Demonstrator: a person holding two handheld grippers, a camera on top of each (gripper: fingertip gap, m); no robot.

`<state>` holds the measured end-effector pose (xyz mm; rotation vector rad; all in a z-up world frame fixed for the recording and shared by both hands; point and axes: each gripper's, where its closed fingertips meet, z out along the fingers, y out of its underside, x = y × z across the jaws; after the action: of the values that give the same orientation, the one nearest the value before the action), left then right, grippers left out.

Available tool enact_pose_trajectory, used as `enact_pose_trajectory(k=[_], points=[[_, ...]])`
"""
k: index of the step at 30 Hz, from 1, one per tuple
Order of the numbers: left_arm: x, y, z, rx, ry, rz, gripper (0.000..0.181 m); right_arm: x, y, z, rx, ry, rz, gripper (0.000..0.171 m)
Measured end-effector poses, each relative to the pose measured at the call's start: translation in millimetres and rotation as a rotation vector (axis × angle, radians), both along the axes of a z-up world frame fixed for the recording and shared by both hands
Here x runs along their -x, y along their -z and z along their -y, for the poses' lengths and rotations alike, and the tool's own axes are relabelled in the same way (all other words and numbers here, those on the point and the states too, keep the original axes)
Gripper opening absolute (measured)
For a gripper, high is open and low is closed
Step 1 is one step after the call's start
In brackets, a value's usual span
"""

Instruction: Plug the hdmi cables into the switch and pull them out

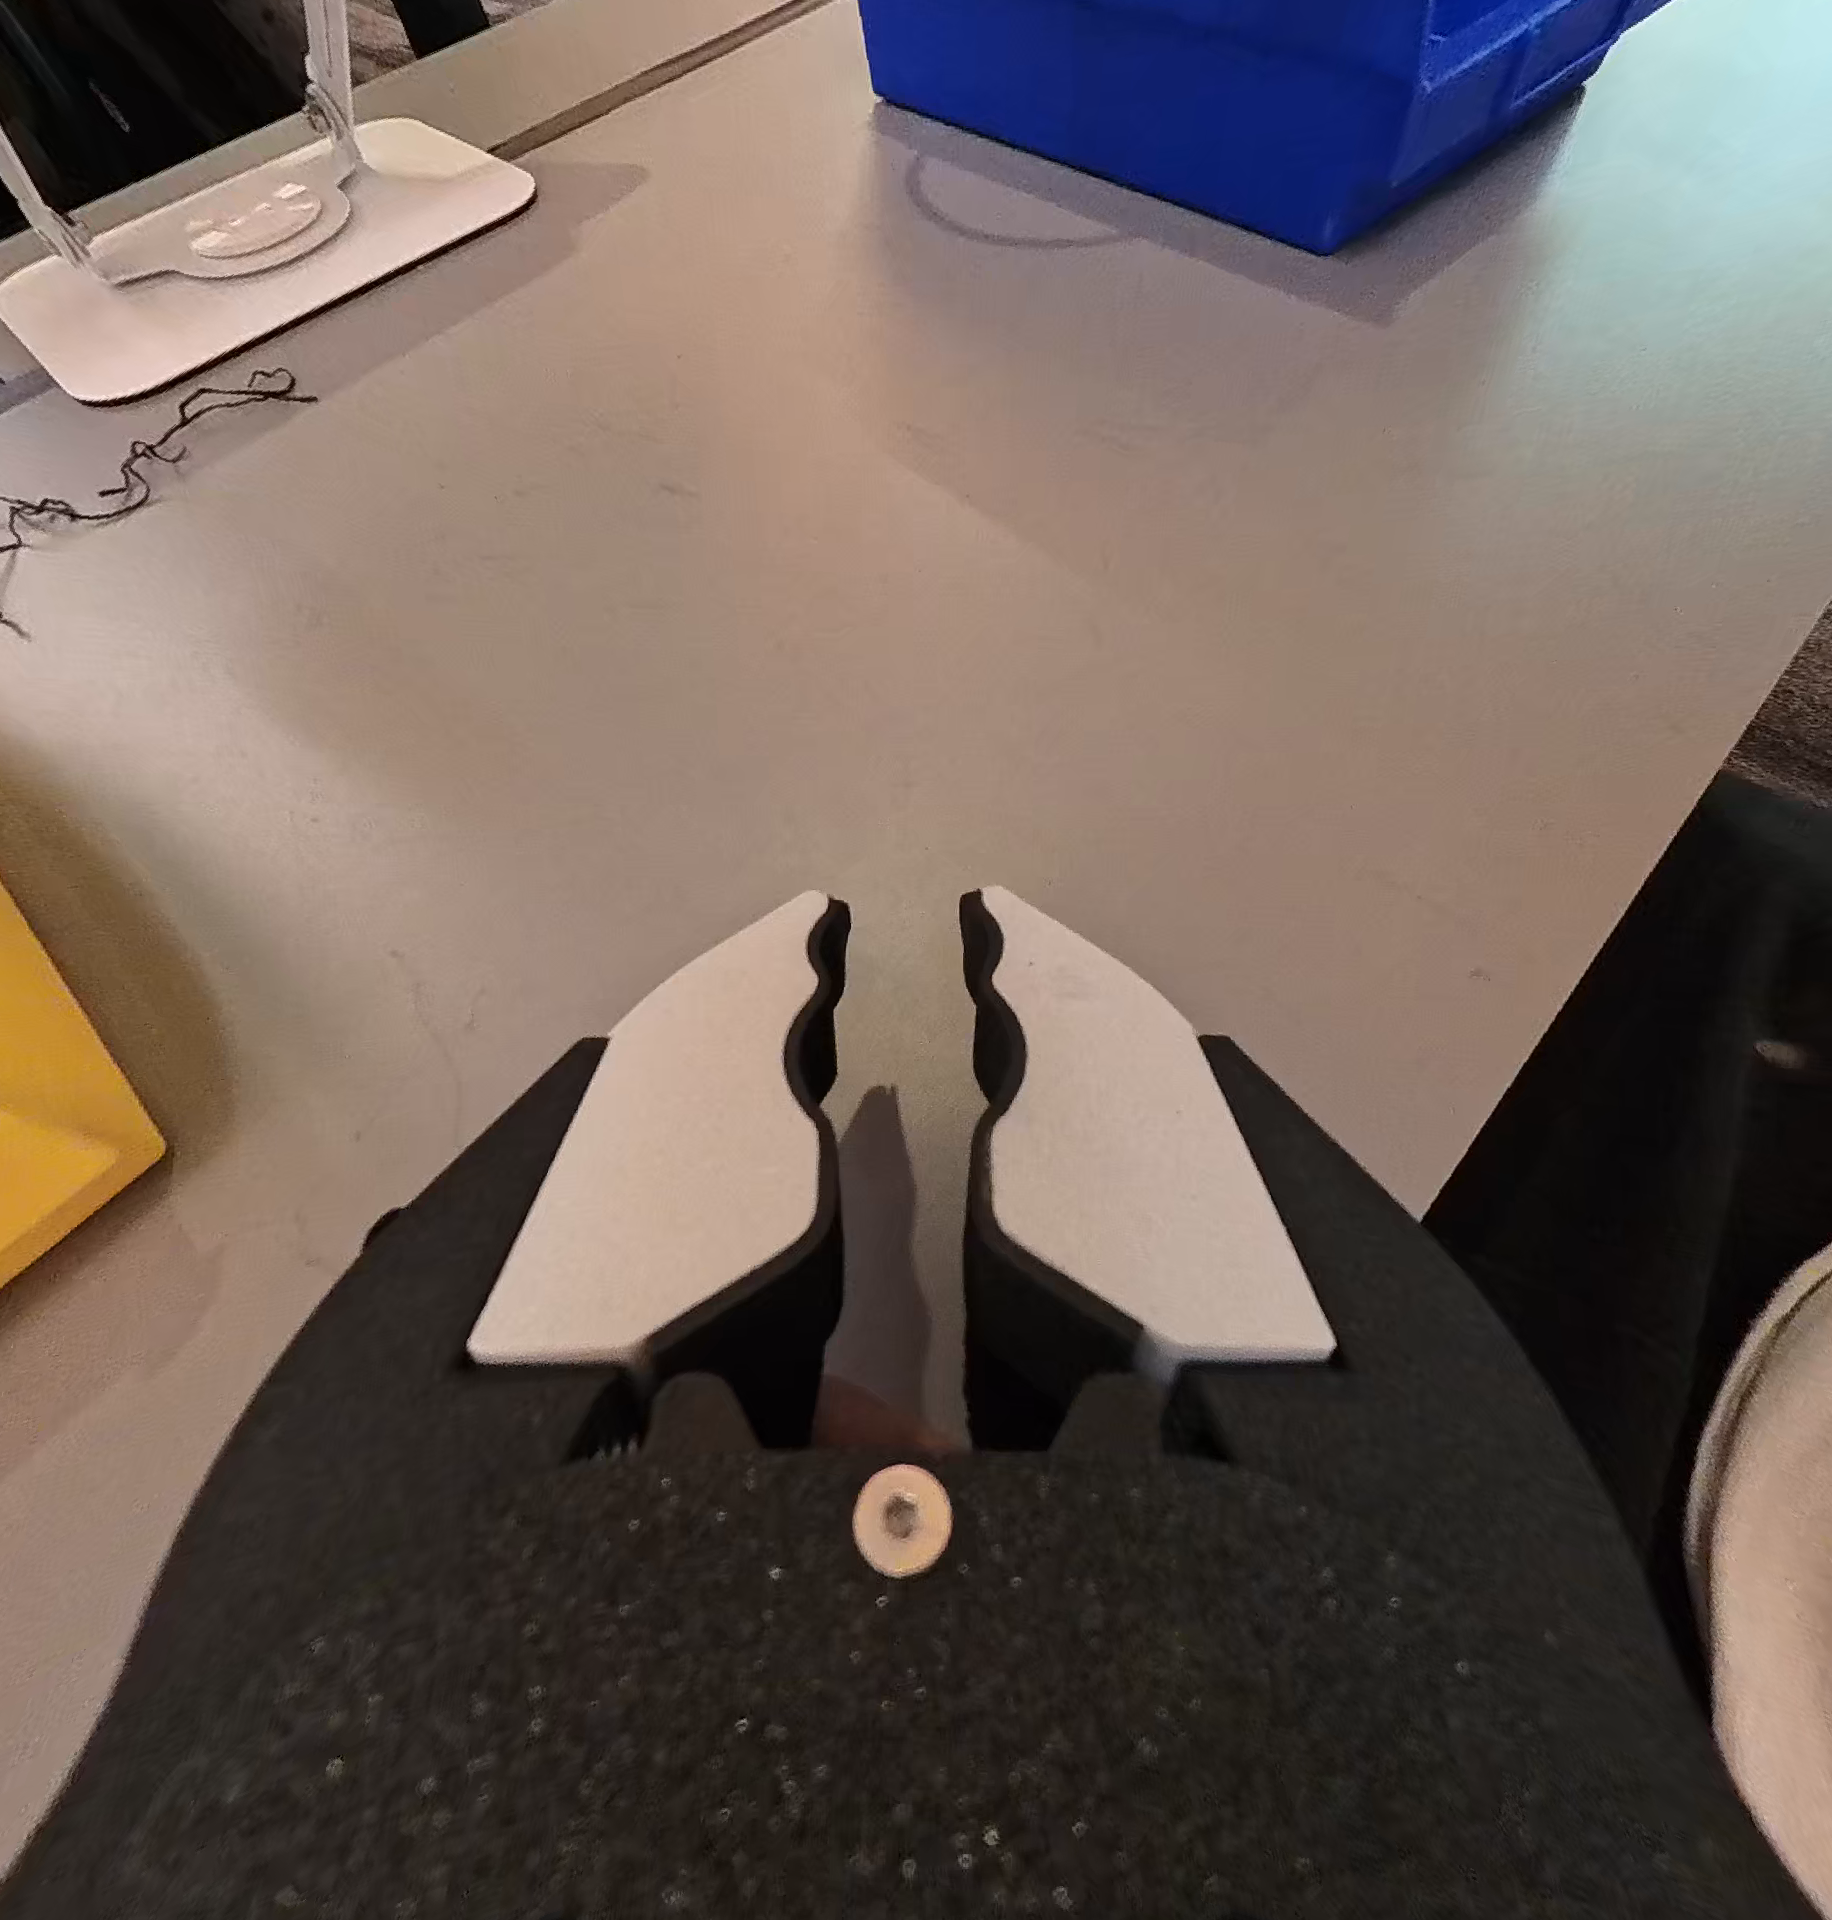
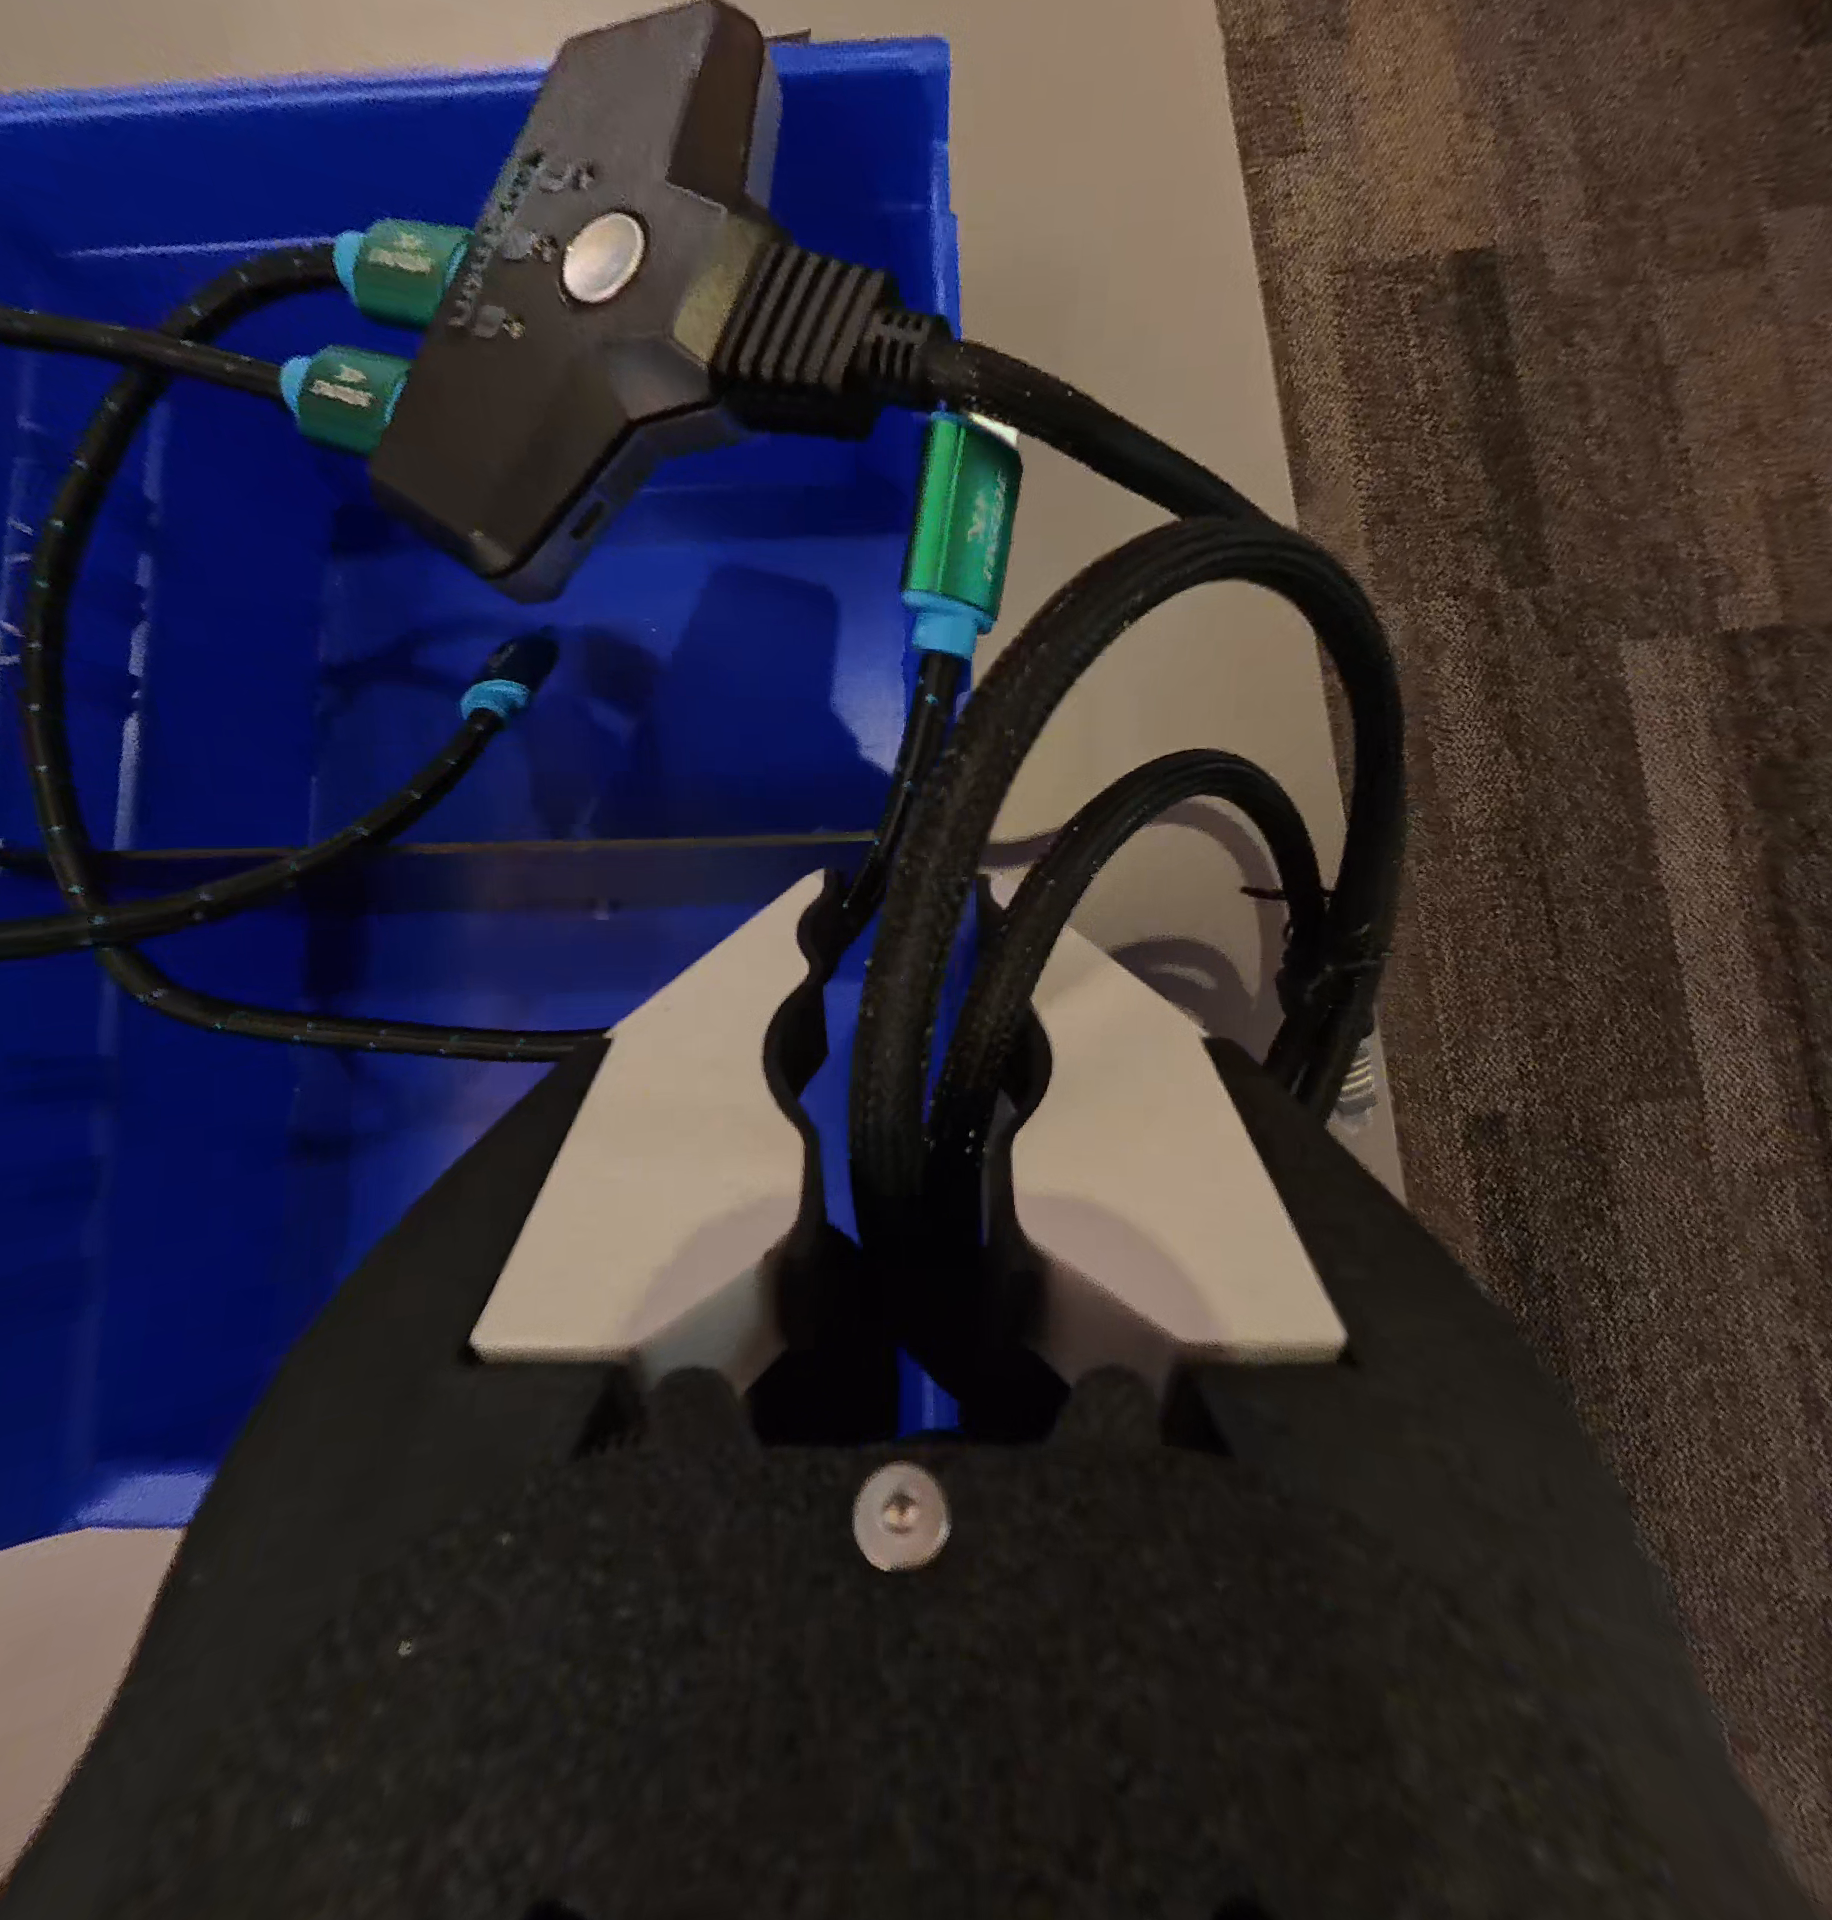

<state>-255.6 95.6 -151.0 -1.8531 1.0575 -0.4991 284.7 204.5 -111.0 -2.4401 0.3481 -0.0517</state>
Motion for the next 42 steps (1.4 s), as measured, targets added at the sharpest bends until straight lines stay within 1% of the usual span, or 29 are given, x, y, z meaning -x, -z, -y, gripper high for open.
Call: enact_pose_trajectory(k=[1,2,5,6,7,9,10,11,13,16,18,19,20,22,23,26,28,30,31,33,35,38,40,42], points=[[-1,0,0,-0.001,0.002,0.001,0.021,-1,-1,-2,-0.008,-0.014,-0.014,0.026],[-1,0,-1,-0.003,0.002,0.001,0.021,-3,-3,-4,-0.021,-0.019,-0.026,0.028],[0,-2,-2,-0.006,-0.006,0.003,0.021,-6,-15,0,-0.041,-0.011,-0.078,0.049],[0,-3,-2,-0.005,-0.01,0.007,0.021,-9,-23,4,-0.054,-0.008,-0.068,0.054],[1,-3,-3,-0.004,-0.013,0.012,0.021,-13,-33,7,-0.076,-0.01,-0.047,0.056],[2,-3,-3,-0.001,-0.017,0.016,0.021,-22,-60,14,-0.145,-0.007,0.024,0.057],[2,-3,-3,0.001,-0.018,0.014,0.021,-25,-73,17,-0.169,-0.016,0.047,0.064],[3,-2,-3,0.0,-0.021,0.009,0.021,-27,-90,18,-0.209,-0.021,0.079,0.066],[5,-1,-4,-0.002,-0.03,0.003,0.021,-23,-123,20,-0.3,-0.043,0.141,0.066],[8,-4,-7,-0.002,-0.047,0.017,0.021,7,-153,27,-0.333,-0.117,0.2,0.068],[10,-7,-10,0.005,-0.074,0.043,0.021,49,-170,34,-0.42,-0.189,0.225,0.067],[12,-10,-12,0.01,-0.09,0.064,0.021,80,-174,38,-0.48,-0.253,0.198,0.066],[14,-13,-14,0.016,-0.108,0.086,0.021,114,-170,43,-0.538,-0.326,0.154,0.066],[22,-19,-19,0.01,-0.148,0.119,0.021,179,-142,57,-0.621,-0.431,0.028,0.066],[27,-22,-21,0.0,-0.169,0.133,0.021,208,-119,65,-0.63,-0.461,-0.045,0.066],[42,-32,-28,-0.024,-0.222,0.18,0.021,280,-48,93,-0.66,-0.485,-0.251,0.066],[49,-36,-31,-0.018,-0.244,0.219,0.021,308,-17,110,-0.677,-0.478,-0.281,0.063],[51,-38,-33,0.005,-0.247,0.253,0.022,336,-7,121,-0.632,-0.593,-0.259,0.063],[53,-38,-34,0.009,-0.251,0.258,0.023,343,-6,122,-0.638,-0.633,-0.209,0.062],[59,-38,-41,0.017,-0.285,0.262,0.023,347,-1,117,-0.646,-0.662,-0.125,0.057],[63,-41,-47,0.024,-0.303,0.286,0.024,350,5,115,-0.609,-0.682,-0.121,0.057],[71,-43,-55,0.049,-0.328,0.309,0.025,350,1,115,-0.634,-0.682,-0.127,0.057],[74,-46,-58,0.065,-0.322,0.326,0.025,346,5,117,-0.621,-0.686,-0.106,0.057],[83,-63,-65,0.02,-0.291,0.318,0.025,340,5,118,-0.62,-0.675,-0.091,0.057]])
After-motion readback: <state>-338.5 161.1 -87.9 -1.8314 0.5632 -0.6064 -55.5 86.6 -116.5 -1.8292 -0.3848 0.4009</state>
